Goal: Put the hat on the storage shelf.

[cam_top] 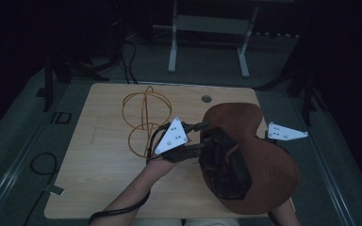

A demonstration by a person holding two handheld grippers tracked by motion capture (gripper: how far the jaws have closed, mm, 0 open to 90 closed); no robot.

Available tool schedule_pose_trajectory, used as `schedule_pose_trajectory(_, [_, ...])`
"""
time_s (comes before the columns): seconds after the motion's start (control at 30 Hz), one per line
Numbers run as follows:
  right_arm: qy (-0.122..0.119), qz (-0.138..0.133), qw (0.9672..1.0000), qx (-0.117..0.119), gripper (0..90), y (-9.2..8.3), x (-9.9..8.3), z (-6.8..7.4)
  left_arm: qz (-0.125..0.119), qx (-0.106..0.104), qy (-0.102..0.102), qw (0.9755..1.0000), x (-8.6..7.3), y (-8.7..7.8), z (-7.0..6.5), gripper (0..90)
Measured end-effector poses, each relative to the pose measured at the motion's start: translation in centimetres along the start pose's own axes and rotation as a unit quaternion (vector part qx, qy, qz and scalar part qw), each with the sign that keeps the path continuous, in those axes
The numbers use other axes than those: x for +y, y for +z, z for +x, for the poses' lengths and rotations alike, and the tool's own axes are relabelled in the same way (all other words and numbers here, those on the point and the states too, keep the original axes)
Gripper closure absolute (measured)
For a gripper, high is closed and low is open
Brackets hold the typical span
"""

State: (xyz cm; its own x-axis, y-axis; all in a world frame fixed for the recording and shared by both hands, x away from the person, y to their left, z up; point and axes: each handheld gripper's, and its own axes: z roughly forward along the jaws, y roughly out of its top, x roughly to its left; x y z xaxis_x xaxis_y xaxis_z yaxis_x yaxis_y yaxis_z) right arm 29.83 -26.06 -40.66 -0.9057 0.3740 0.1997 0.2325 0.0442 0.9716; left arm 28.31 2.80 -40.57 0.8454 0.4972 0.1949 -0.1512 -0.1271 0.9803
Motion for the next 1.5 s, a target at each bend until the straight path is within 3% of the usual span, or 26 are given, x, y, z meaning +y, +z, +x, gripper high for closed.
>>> schedule_pose_trajectory(0.2, [-0.015,-0.02,0.9981,-0.056,87.8,-0.9,1.8,-0.4,0.024,0.02,-0.015,0.9994,-1.8,-2.3,0.5,45.9])
schedule_pose_trajectory(0.37, [-0.018,-0.027,0.9967,-0.074,87.7,-0.3,2.6,-1.3,0.05,0.037,-0.023,0.9978,-4.0,-4.4,0.4,38.0])
schedule_pose_trajectory(0.53, [-0.018,-0.023,0.9953,-0.092,87.7,1.1,3.4,-2.0,0.071,0.059,-0.023,0.9955,-5.7,-6.1,0.2,24.1])
schedule_pose_trajectory(0.57, [-0.017,-0.023,0.9951,-0.094,87.7,1.8,3.8,-2.3,0.089,0.076,-0.034,0.9925,-6.7,-6.9,0.1,16.6])
schedule_pose_trajectory(0.67, [-0.015,-0.024,0.9949,-0.097,87.6,3.0,4.4,-2.8,0.119,0.088,-0.032,0.9885,-8.2,-7.9,0.0,6.7])
schedule_pose_trajectory(0.73, [-0.013,-0.026,0.9942,-0.103,87.6,3.9,4.9,-3.2,0.131,0.095,-0.047,0.9857,-9.3,-8.8,0.1,2.2])
schedule_pose_trajectory(0.9, [-0.014,-0.025,0.9922,-0.122,87.6,6.2,5.8,-4.2,0.143,0.127,-0.07,0.9791,-11.8,-11.6,0.3,2.2])
schedule_pose_trajectory(1.03, [-0.013,-0.023,0.9901,-0.138,87.6,8.1,6.8,-5.1,0.153,0.153,-0.075,0.9734,-13.8,-13.8,0.2,2.2])
schedule_pose_trajectory(1.2, [-0.01,-0.03,0.9889,-0.145,87.5,10.0,7.8,-5.9,0.159,0.186,-0.1,0.9643,-15.9,-16.1,0.2,2.2])
schedule_pose_trajectory(1.3, [-0.005,-0.029,0.9885,-0.149,87.5,11.3,8.3,-6.4,0.155,0.203,-0.109,0.9607,-16.4,-17.5,0.0,2.2])
schedule_pose_trajectory(1.5, [-0.017,-0.027,0.9864,-0.161,87.5,14.0,9.6,-6.9,0.148,0.22,-0.117,0.9571,-16.8,-19.2,-0.5,2.2])
